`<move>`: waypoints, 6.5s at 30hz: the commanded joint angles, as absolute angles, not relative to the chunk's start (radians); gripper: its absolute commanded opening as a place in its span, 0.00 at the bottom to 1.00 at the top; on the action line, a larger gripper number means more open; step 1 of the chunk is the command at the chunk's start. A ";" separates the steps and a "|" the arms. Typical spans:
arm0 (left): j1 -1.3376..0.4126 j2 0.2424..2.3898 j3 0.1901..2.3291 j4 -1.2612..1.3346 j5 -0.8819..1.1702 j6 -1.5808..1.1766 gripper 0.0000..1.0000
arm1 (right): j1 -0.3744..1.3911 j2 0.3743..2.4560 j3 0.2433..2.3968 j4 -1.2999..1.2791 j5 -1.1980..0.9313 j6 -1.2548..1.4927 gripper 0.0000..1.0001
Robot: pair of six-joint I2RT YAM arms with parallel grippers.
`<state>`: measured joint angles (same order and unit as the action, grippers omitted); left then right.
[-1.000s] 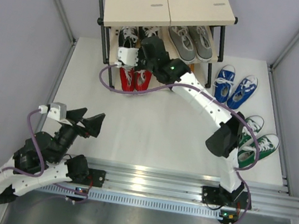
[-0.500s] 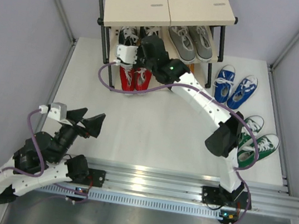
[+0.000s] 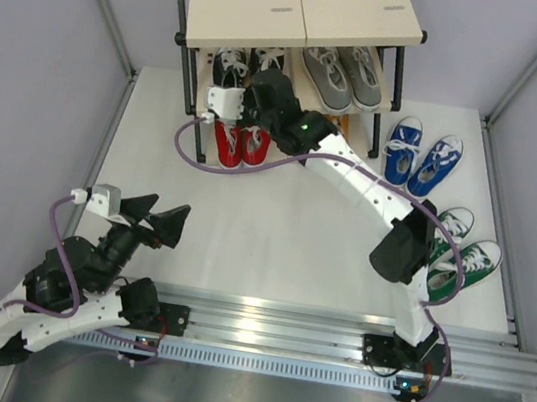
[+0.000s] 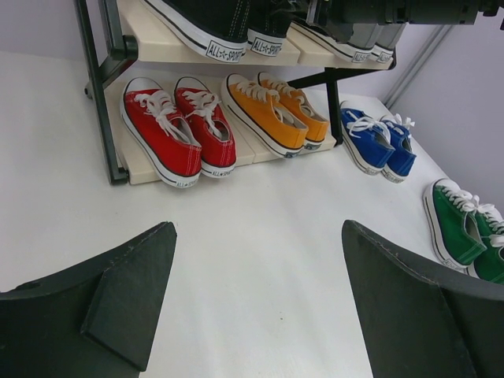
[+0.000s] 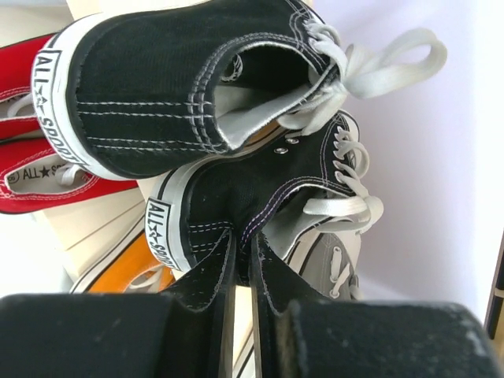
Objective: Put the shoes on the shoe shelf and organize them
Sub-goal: Place the shoe at the shoe shelf, then pick up the shoe.
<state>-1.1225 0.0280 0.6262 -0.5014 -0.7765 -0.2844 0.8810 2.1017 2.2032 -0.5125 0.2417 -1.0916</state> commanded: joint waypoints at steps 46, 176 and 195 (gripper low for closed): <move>-1.126 0.023 0.626 -0.486 -0.759 -0.258 0.92 | 0.968 1.931 2.098 -0.443 0.265 -1.085 0.32; -1.126 0.894 0.314 0.764 -0.546 -1.184 0.98 | 0.495 0.971 1.048 -0.581 -0.859 -0.653 0.00; -1.118 0.747 0.249 0.729 -0.584 -1.118 0.00 | 0.499 0.985 1.063 -0.745 -0.752 -0.709 0.51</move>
